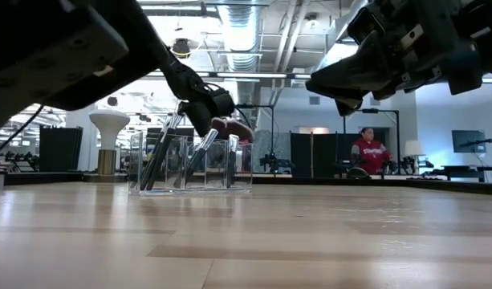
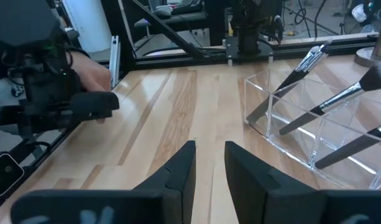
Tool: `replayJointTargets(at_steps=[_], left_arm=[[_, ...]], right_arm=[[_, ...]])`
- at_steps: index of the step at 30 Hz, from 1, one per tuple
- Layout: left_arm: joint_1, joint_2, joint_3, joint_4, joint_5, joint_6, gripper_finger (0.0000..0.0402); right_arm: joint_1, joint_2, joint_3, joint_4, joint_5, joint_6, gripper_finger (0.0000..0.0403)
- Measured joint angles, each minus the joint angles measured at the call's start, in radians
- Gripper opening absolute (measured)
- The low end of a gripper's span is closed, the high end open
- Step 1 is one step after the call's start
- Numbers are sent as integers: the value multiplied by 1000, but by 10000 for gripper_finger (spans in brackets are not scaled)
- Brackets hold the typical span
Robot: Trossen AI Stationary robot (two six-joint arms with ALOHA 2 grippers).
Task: Put items in baskets/containers
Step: Put the liner brush into the left section of the transparent organizer
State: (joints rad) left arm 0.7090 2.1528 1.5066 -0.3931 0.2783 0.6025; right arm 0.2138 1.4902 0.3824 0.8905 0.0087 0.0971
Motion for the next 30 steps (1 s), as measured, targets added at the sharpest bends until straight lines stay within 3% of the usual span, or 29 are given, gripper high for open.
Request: replayJointTargets(at_steps=[18, 30], left_arm=[[31, 29, 0, 35, 59, -9, 140], [48, 42, 3, 16, -3, -67, 140]], right_arm=[[0, 0, 0, 32, -1, 0, 75], [3, 0, 29, 38, -5, 1, 75]])
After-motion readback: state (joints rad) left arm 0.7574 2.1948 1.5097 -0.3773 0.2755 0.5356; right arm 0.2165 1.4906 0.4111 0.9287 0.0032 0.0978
